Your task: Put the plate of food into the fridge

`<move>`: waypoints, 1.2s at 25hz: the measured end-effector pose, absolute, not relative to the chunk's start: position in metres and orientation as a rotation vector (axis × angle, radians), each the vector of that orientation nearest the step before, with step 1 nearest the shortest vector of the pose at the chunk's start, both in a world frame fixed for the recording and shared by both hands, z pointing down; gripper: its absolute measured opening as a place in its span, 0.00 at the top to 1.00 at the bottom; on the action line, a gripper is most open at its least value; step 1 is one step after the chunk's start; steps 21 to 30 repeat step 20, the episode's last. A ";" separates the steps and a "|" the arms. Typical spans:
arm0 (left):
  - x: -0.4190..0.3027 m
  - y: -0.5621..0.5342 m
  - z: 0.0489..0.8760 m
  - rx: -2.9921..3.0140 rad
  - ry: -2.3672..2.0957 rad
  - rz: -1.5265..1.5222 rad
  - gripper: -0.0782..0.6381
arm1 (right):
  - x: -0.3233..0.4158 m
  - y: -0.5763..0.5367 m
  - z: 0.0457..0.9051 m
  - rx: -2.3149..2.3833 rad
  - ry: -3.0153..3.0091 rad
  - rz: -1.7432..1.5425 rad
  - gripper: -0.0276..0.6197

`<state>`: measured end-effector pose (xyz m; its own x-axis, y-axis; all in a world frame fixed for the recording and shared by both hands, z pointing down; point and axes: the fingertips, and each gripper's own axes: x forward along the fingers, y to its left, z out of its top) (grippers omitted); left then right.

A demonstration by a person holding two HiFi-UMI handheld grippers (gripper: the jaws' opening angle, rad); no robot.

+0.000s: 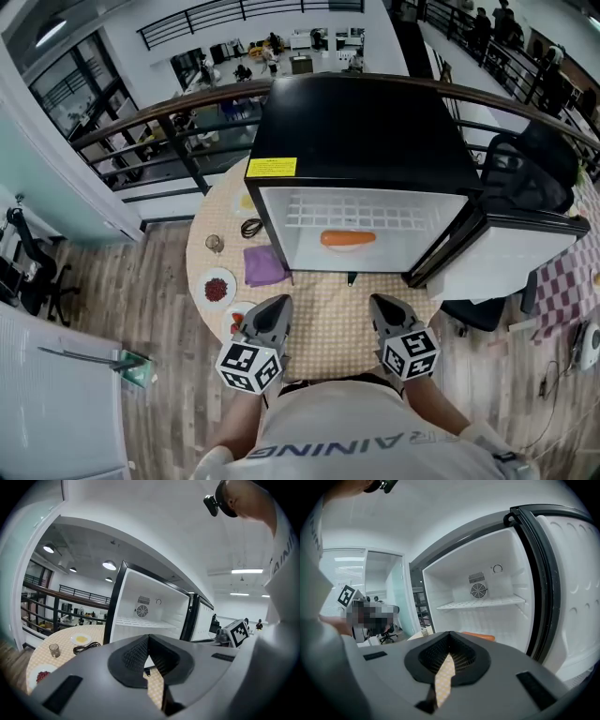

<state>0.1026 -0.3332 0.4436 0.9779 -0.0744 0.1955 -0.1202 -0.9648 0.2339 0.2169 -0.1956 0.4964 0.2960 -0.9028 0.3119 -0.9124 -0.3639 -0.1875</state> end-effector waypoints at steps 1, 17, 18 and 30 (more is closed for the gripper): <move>0.102 -0.333 0.442 2.889 -0.146 0.267 0.88 | 0.215 -0.196 0.496 2.510 -1.757 0.576 0.93; 0.092 -0.334 0.443 2.873 -0.147 0.253 0.88 | 0.198 -0.200 0.500 2.479 -1.769 0.593 0.93; 0.092 -0.334 0.443 2.874 -0.149 0.255 0.88 | 0.198 -0.200 0.500 2.479 -1.769 0.591 0.93; 0.093 -0.334 0.443 2.877 -0.150 0.258 0.88 | 0.198 -0.201 0.499 2.478 -1.770 0.588 0.93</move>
